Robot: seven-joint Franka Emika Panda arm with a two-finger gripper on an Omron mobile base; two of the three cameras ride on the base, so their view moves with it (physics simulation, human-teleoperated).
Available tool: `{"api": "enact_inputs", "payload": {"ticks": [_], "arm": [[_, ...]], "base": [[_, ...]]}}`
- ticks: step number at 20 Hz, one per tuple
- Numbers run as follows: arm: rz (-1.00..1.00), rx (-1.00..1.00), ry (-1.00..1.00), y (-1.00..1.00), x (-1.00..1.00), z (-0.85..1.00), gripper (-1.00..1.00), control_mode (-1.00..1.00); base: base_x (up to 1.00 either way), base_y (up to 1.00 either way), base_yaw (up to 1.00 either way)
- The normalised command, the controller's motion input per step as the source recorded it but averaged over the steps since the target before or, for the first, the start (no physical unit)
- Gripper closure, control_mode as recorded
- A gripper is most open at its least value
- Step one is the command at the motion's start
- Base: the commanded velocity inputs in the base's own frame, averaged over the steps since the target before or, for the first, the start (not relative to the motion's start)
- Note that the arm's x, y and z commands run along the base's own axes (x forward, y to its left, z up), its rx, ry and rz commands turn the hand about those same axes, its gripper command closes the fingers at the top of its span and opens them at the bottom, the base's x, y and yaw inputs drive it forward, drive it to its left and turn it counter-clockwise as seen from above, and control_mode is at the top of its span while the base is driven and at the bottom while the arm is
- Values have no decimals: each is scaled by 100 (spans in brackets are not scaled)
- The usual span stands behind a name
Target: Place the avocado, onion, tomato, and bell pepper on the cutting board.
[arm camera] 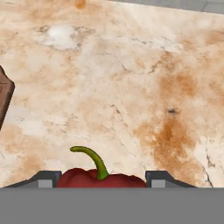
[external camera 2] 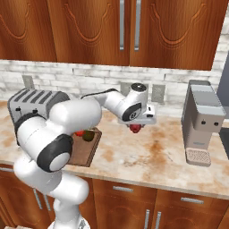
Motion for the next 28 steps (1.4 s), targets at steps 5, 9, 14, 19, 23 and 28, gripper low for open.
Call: {"api": "enact_inputs", "payload": {"ticks": [5, 9, 14, 19, 23, 28], "arm": [[0, -2, 0, 52, -37, 23, 100, -100], [0, -2, 0, 56, -48, 10, 100, -100], [0, -3, 0, 60, -50, 3, 100, -100], [0, -3, 0, 65, -50, 0, 100, -100], [0, -3, 0, 64, -45, 0, 100, -100], [0, -3, 0, 57, -39, 0, 100, -100]], "base": [[0, 0, 0], [0, 0, 0], [0, 0, 0], [0, 0, 0], [0, 0, 0], [0, 0, 0]]}}
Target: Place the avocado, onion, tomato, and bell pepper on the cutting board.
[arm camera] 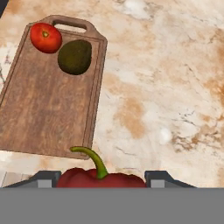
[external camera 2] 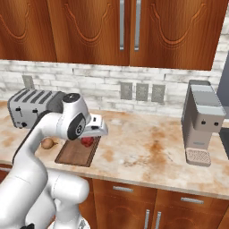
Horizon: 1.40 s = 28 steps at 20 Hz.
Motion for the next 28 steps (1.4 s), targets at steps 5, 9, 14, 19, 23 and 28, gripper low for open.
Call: {"api": "enact_inputs", "payload": {"ticks": [5, 9, 14, 19, 23, 28], "arm": [[0, -2, 7, 43, -23, 0, 100, -100], [1, -1, 13, 26, -3, -12, 100, -100], [1, -1, 11, 22, 3, -22, 100, -100], [0, 0, 8, 19, 14, -25, 100, -100], [0, 0, 2, 3, 24, -9, 100, -100], [0, 0, 0, 0, 28, -22, 100, -100]], "base": [[0, 0, 0], [0, 0, 0], [0, 0, 0], [0, 0, 0], [0, 0, 0], [0, 0, 0]]}}
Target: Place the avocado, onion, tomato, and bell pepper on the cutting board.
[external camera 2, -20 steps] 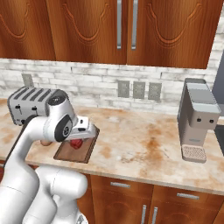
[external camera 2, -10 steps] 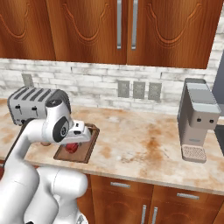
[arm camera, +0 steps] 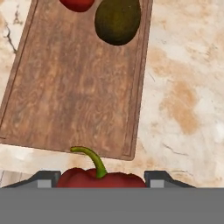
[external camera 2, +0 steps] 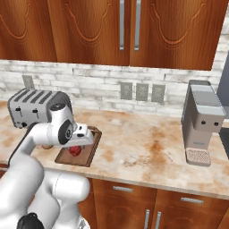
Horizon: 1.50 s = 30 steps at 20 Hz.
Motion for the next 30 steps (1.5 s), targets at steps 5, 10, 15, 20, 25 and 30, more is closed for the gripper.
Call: {"api": "enact_inputs", "payload": {"ticks": [5, 10, 15, 20, 25, 30], "arm": [[0, 0, 0, 0, 27, -34, 100, -100], [0, 0, 0, 0, 29, -27, 100, -100], [0, 0, 0, 0, 29, -23, 100, -100], [0, 0, 0, 0, 28, -22, 100, -100], [0, 0, 0, 0, 25, -24, 100, -100], [0, -1, 0, 1, 21, -28, 100, -100]], "base": [[0, 0, 0], [0, 0, 0], [0, 0, 0], [0, 0, 0], [0, 0, 0], [0, 0, 0]]}}
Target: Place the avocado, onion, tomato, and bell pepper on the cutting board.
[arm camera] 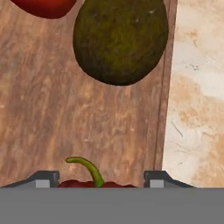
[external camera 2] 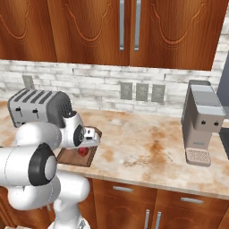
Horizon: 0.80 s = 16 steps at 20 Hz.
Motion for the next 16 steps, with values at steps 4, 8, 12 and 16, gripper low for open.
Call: {"api": "enact_inputs", "payload": {"ticks": [4, 8, 12, 16], "arm": [[0, -1, 1, 5, 14, -27, -100, -100], [0, 0, 4, 0, -1, -12, -100, -100], [0, 0, 4, -1, -11, 0, -100, -100], [-1, 0, 3, -7, -17, 8, -100, -100]], "base": [[0, 0, 0], [0, 0, 0], [0, 0, 0], [0, 0, 0]]}}
